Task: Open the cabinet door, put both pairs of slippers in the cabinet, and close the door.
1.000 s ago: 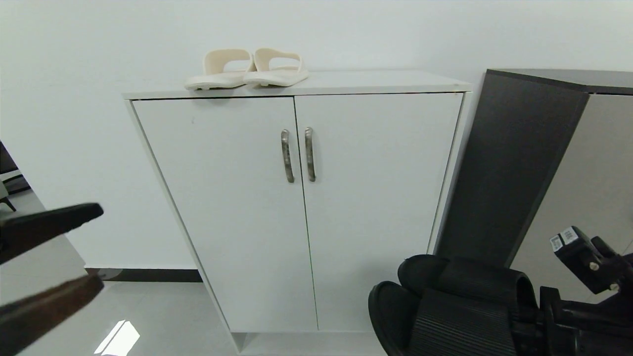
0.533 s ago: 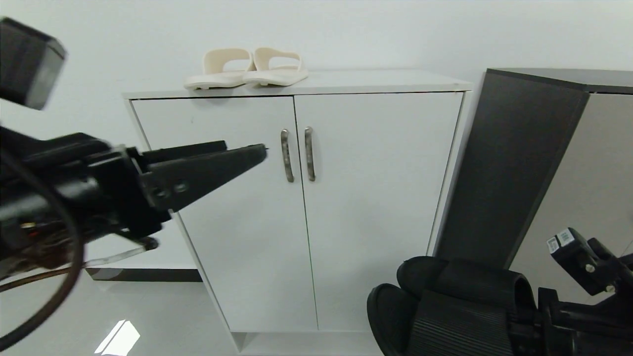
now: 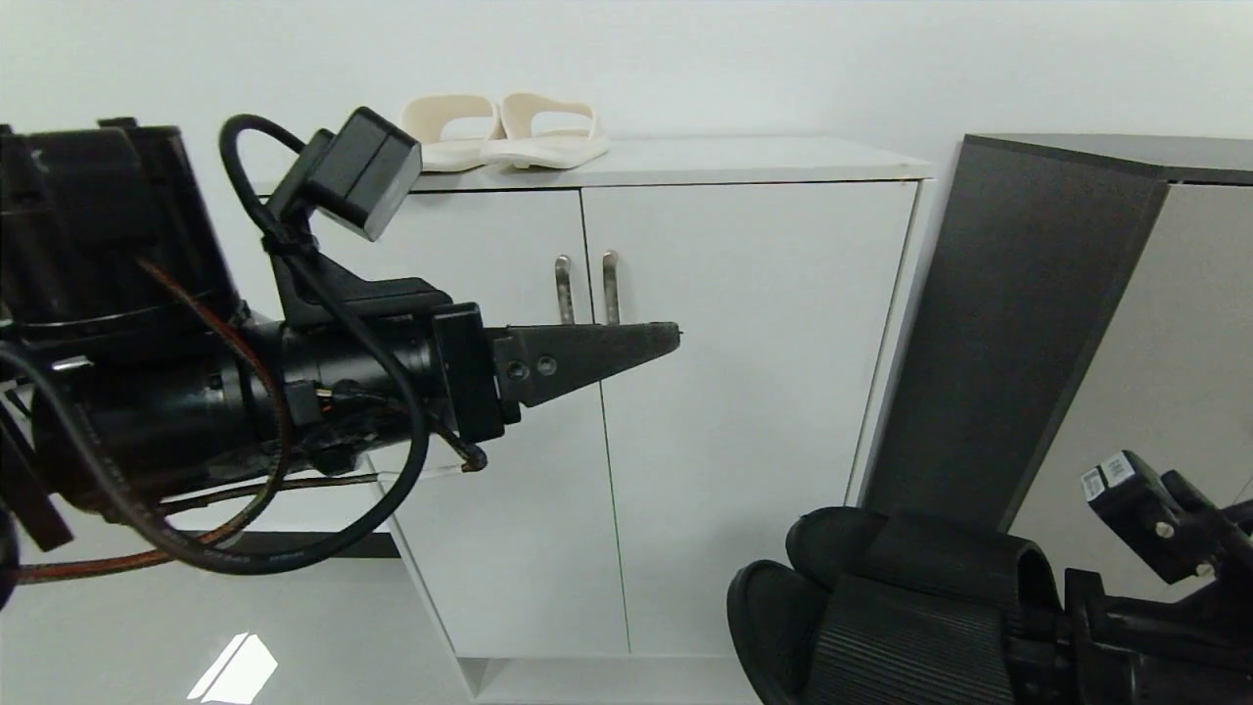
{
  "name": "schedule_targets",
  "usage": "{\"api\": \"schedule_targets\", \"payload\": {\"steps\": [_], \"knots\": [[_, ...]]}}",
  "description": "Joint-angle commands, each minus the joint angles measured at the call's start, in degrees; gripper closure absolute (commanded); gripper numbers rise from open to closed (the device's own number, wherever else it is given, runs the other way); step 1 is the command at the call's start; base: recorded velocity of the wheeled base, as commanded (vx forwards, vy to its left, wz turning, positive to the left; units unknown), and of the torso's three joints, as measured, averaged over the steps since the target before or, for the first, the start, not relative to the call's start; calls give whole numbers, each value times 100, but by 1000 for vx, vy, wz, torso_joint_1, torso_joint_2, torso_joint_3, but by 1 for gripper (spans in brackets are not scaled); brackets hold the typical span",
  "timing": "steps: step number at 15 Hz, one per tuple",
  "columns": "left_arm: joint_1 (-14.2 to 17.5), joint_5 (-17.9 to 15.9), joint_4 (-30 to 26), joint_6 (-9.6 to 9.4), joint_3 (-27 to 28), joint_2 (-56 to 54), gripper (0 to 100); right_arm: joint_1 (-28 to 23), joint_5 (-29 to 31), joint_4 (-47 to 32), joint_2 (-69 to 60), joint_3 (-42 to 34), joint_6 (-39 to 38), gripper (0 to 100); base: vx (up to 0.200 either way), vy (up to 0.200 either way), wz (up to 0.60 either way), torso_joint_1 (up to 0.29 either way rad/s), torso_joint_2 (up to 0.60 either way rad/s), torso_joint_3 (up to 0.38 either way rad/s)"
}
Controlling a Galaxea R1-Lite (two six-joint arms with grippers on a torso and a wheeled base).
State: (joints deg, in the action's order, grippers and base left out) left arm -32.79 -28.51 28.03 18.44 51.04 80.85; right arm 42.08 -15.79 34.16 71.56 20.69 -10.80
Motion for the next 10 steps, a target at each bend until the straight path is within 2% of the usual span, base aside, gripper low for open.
{"api": "schedule_targets", "payload": {"steps": [1, 3, 6, 10], "knots": [[27, 30, 1, -8, 108, 423, 0, 11, -3, 3, 16, -3, -1, 100, 0, 0, 0, 0, 0, 0], [186, 206, 10, -34, 213, 590, 0, 11, -3, 3, 16, -3, -1, 100, 0, 0, 0, 0, 0, 0], [502, 839, 326, -87, 398, 889, 0, 11, -3, 3, 25, -3, -1, 100, 0, 0, 0, 0, 0, 0], [555, 900, 493, -69, 530, 1126, 0, 11, 5, 3, 7, -3, -1, 100, 0, 0, 0, 0, 0, 0]]}}
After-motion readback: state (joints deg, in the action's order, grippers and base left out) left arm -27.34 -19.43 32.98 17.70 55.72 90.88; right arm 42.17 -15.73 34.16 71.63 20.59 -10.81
